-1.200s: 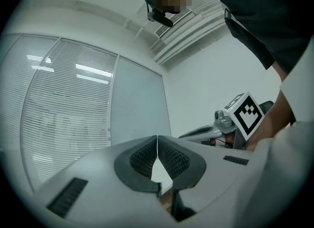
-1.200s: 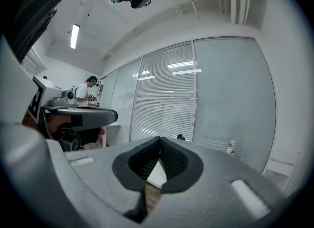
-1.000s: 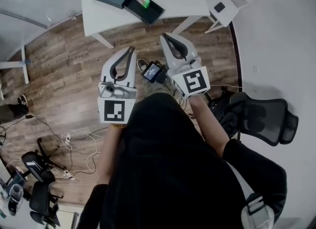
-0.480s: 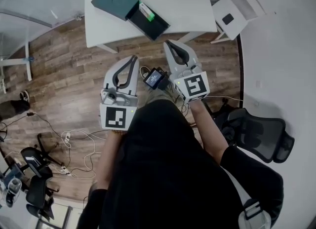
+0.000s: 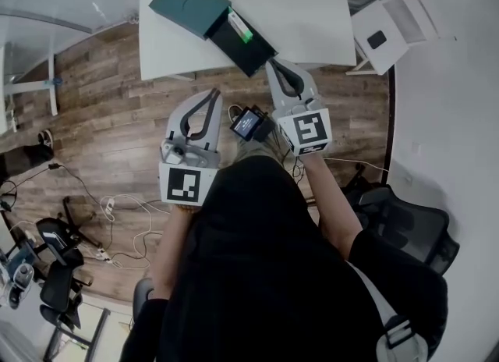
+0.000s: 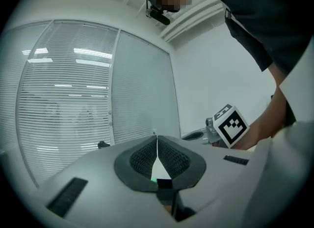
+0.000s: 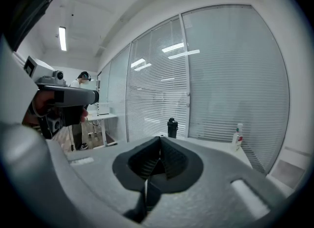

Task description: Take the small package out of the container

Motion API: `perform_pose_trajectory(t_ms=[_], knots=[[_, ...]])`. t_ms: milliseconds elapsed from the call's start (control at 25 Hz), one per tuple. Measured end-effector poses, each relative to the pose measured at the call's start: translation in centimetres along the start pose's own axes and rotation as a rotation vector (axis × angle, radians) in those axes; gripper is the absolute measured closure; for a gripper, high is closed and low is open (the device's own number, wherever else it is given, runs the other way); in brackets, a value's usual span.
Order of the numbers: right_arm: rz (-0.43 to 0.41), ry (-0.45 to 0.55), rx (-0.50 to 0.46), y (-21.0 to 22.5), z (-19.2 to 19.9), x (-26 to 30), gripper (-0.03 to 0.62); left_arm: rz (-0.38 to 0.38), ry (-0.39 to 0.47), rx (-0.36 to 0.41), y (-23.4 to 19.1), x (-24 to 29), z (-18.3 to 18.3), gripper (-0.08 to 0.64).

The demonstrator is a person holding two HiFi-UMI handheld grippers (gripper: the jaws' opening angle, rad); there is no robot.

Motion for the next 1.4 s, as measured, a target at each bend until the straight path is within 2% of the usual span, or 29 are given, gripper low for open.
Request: perform_pose_trajectory(t_ms=[120, 320, 640, 760, 920, 1040, 1200, 1280, 1400], knots=[[-0.015, -0.026, -0.007, 1.9, 0.9, 1.3, 0.594, -0.012, -0.002, 0.015, -0.4, 1.8, 0.0, 0.557], [-0.074, -0.065, -0.042, 3.6, 1.7, 3.6, 0.592, -0.071, -0.031, -0.062, -1.3, 3.6, 0.6, 0.557], [-0.089, -0.171, -0.073, 5.1, 4.8, 8.2, 0.591, -0.112, -0.036, -0.103, -4.9, 4.2, 2.2, 0.557], [-0.095, -0.228, -0.07, 5.4, 6.7, 9.8, 0.538, -0.124, -0.025, -0.081, -6.0, 4.3, 2.4, 0.557], [-0.121, -0.284, -0.093, 5.4, 8.6, 12.3, 0.537, -0.141, -0.037, -0.095, -6.8, 4.2, 3.1, 0.557], [-0.124, -0.345, -0.088, 5.8, 10.3, 14.0, 0.505, -0.158, -0.045, -0.103, -7.0, 3.6, 3.5, 0.557], [-0.129, -0.405, -0.089, 6.3, 12.1, 15.1, 0.494, -0.186, -0.057, -0.103, -6.7, 3.2, 3.9, 0.557], [-0.141, -0.433, -0.086, 6.4, 13.0, 15.4, 0.462, -0.201, -0.058, -0.1, -6.6, 3.0, 3.9, 0.557], [-0.147, -0.472, -0.095, 6.5, 13.9, 16.3, 0.457, -0.223, -0.066, -0.101, -6.8, 2.6, 4.1, 0.557]])
Point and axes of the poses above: the fingertips, and each gripper's own axes: x forward along the fingers, y to its right, z out of its underside, the point moved 6 cm from there along -x, backward along the fingers, and after that the axes turned 5 degrees about x, right-handed, at the moved point
